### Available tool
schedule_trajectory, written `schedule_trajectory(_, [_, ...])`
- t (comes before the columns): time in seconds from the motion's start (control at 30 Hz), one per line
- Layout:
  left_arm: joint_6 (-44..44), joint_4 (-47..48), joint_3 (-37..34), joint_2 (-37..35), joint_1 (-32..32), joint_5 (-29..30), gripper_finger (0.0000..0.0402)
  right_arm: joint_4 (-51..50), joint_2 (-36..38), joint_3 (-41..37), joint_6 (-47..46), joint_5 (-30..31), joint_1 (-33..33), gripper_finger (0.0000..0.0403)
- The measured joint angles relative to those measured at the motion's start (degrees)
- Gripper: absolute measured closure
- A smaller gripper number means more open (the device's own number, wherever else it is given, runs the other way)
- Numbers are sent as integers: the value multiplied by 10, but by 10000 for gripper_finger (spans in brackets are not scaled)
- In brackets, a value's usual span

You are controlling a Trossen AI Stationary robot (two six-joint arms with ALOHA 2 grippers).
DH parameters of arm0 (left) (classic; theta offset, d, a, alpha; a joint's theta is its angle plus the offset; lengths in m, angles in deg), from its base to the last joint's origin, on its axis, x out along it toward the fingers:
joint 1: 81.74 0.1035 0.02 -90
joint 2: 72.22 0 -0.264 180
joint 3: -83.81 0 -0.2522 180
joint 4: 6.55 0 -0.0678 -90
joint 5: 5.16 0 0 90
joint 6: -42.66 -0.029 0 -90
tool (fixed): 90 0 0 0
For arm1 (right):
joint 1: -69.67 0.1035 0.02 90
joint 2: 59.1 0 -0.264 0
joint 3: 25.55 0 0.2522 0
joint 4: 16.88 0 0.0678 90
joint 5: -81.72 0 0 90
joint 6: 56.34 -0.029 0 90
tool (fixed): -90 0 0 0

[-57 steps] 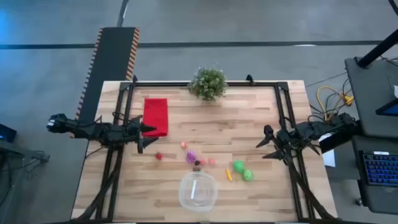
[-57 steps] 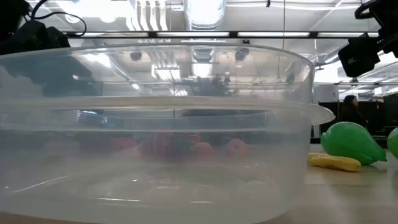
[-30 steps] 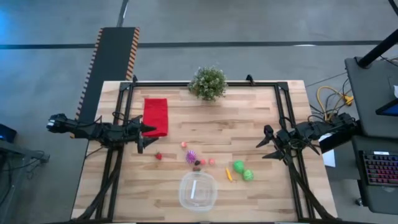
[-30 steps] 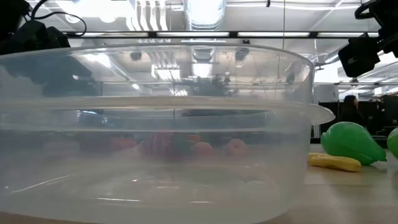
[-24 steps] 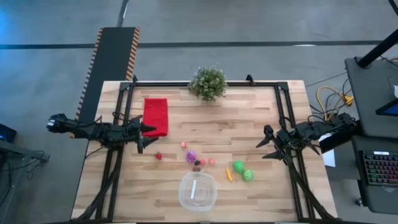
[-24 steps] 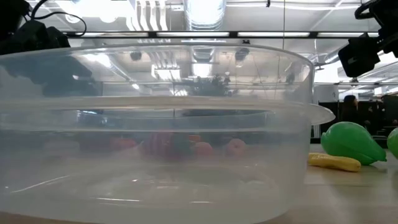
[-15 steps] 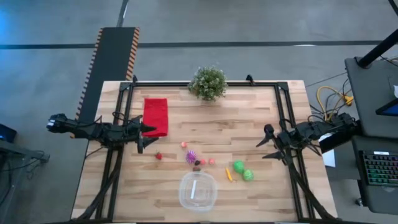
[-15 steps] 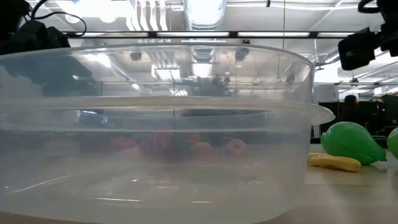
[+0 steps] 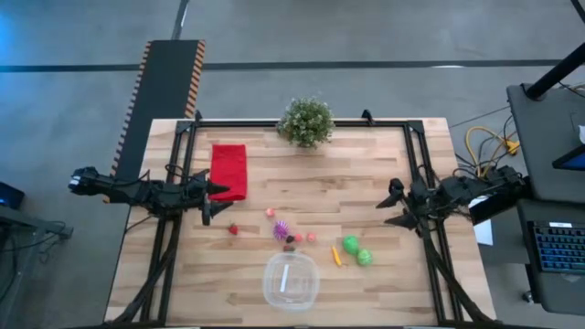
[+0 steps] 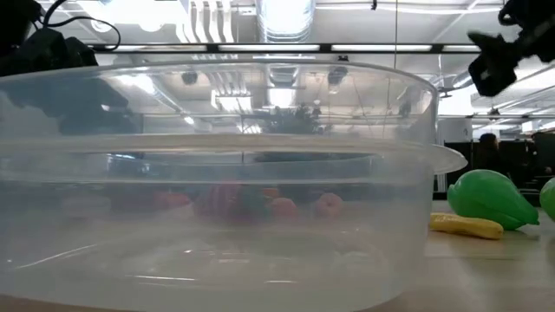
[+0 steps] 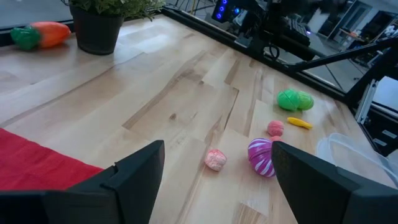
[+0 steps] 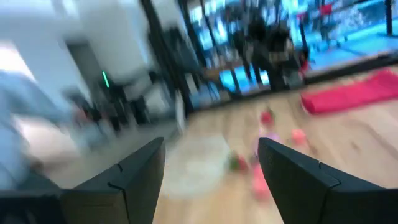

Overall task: Pick and placing Produce into tupperware
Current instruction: Put the orange carrot into the transparent bin

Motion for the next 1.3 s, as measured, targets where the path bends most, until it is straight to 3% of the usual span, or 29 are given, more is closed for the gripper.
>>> schedule_trajectory(0.17, [1,-34,-4,0,0,-1,121,164,0,0,41,78,0,154])
schedule_trajectory(0.27, [1,-138,-3,0,0,-2,121,248,0,0,66,136,0,154])
schedule_trajectory(0.37, [0,-238,-2,0,0,-1,121,290,0,0,112,149,0,154])
schedule_trajectory(0.53, [-46,-349,-2,0,0,63,121,295,0,0,128,149,0,154])
schedule_trajectory(0.67, [-45,-415,-1,0,0,66,121,303,0,0,91,152,0,154])
schedule_trajectory(1.17, [-45,-525,0,0,0,94,121,306,0,0,21,152,0,154])
schedule_trajectory(1.3, [12,-546,0,7,0,100,121,323,0,0,20,176,0,154])
